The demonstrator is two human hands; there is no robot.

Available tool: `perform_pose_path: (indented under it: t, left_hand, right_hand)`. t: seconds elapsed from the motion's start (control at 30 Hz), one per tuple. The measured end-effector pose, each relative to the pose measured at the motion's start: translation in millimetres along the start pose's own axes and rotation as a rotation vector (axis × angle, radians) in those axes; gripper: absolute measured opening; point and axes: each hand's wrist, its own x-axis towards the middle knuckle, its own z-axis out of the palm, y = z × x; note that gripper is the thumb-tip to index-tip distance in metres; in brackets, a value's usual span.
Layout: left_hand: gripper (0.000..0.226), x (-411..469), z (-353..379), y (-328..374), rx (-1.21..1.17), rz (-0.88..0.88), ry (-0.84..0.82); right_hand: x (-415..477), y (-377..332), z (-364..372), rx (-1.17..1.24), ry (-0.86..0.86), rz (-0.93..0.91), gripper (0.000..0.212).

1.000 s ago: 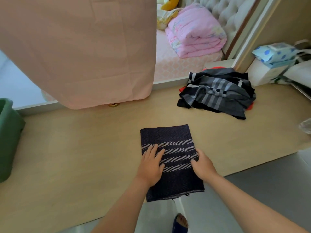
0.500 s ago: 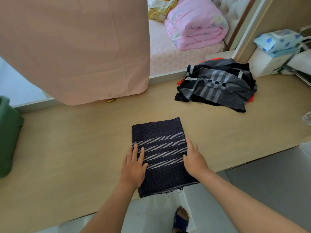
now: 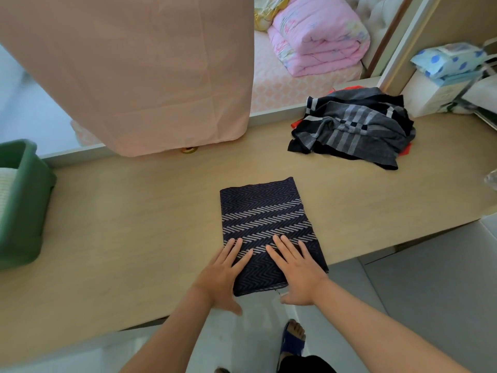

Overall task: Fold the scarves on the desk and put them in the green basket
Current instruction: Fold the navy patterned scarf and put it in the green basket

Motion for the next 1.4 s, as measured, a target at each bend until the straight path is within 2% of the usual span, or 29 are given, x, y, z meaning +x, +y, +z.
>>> perform_pose_path:
  t: [0.07,0.17,0.23,0.33,0.4,0.47,0.53,0.67,0.73,0.9,0.97,1.0,1.07,1.13,1.17,1.23,1.33,1.4]
  left_hand:
    - [0.124,-2,4,-3,0.033,-0.013,0.028]
    - [0.075,-6,6,-1,0.017,-0.025,0.155]
    - [0.055,-8,1,0,-0.008,-0.031,0.207]
    - [0.056,-5,-4,2,-0.117,0.026,0.300]
    - [0.048,-2,-14,8,-0.257,-0.022,0.299]
    - [0.029,1,-26,15,-0.434,-0.144,0.327]
    - [0.021,5,-30,16,-0.652,-0.274,0.386]
    - [0.021,9,-35,7,-1.036,-0.510,0.458]
    - [0.025,12,-38,2,-1.087,-0.584,0.453]
    - [0.027,30,-45,-6,-0.995,-0.748,0.492]
    - [0.032,35,-45,0,-0.799,-0.761,0.598]
    - [0.037,38,-45,3,-0.620,-0.688,0.674]
    - [0.041,44,-41,11,-0.303,-0.405,0.781]
    - [0.037,52,-32,14,-0.132,-0.137,0.675]
    - [0.035,55,-24,12,-0.057,-0.097,0.586]
    - [0.044,57,-12,4,0.013,-0.176,0.416]
    - [0.060,55,-5,-7,-0.021,-0.252,0.277]
    - [0.071,55,-8,-10,-0.055,-0.238,0.220]
  right_hand:
    - [0,-2,-1,-0.038,0.013,0.030,0.109]
    - [-2,-5,-6,-0.006,0.010,0.055,0.097]
    - [-3,-7,-10,0.019,-0.032,0.074,0.094]
    - [-4,-11,-17,0.059,-0.057,0.075,0.087]
    - [-3,-8,-25,0.106,-0.067,0.066,0.081]
    - [-2,-1,-31,0.135,-0.080,0.069,0.078]
    - [-2,7,-36,0.196,-0.057,0.088,0.073]
    - [1,28,-47,0.328,0.181,0.201,0.030]
    - [7,39,-57,0.372,0.226,0.270,0.022]
    - [28,56,-73,0.431,0.231,0.337,0.025]
    - [38,58,-75,0.384,0.272,0.380,0.024]
    - [43,58,-76,0.343,0.288,0.395,0.023]
    - [51,57,-77,0.254,0.287,0.399,0.022]
    - [58,56,-76,0.138,0.285,0.394,0.023]
    - [60,55,-76,0.059,0.295,0.394,0.026]
    - [61,54,-73,-0.079,0.312,0.374,0.042]
    - [63,61,-67,-0.191,0.407,0.298,0.072]
    - [61,64,-63,-0.234,0.539,0.131,0.062]
